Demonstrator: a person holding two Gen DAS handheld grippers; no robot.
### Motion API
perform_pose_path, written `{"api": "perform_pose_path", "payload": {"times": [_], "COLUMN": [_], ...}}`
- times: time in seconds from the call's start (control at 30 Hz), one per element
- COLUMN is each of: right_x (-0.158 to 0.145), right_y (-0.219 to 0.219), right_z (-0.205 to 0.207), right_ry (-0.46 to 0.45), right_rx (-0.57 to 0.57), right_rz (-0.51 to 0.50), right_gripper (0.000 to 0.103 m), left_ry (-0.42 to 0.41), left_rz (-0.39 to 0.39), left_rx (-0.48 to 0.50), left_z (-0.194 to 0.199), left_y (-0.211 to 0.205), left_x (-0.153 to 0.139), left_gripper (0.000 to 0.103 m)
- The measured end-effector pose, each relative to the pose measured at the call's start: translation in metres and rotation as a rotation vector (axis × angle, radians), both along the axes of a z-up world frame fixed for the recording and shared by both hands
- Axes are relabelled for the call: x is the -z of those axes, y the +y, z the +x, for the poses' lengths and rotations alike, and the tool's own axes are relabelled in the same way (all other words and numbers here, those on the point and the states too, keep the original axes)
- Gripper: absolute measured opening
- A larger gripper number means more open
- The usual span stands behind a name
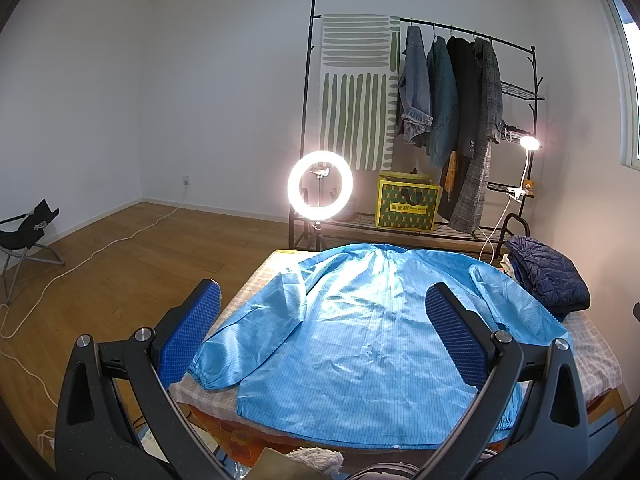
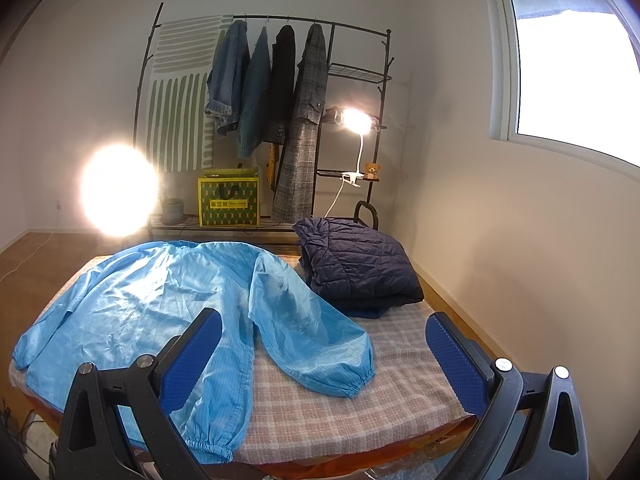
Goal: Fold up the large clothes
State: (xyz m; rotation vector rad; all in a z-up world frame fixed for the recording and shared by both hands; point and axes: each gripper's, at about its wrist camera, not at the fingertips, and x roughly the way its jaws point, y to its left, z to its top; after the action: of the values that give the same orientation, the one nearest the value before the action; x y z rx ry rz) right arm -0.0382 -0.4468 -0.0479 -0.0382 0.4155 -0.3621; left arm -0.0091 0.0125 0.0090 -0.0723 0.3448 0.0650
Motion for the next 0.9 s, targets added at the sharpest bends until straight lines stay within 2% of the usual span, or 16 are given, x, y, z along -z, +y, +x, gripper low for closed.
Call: {"api": "perform_pose_path", "payload": {"times": [0.37, 0.63, 0.9], "right_x": [0.002, 0.003, 0.002], "right_y": [0.006, 0.011, 0.010], "right_z": [0.005, 0.018, 0.051], "right_ry": [0.013, 0.010, -0.019], "right_rx": [-0.008, -0.017, -0.040], "right_rz": [-0.007, -0.016, 0.004], "right_gripper": [0.103, 0.103, 0.102], "left_ry": [0.004, 0.017, 0.034], "left_rz": [0.001, 0.001, 0.097], "left_rx": [-0.013, -0.094, -0.153], "left_z": [0.001, 0.014, 0.032], "left_y": [0.000, 0.028, 0.068], "left_x": [-0.002, 0.016, 0.052], "left_gripper": [0.103, 0.103, 0.100]}}
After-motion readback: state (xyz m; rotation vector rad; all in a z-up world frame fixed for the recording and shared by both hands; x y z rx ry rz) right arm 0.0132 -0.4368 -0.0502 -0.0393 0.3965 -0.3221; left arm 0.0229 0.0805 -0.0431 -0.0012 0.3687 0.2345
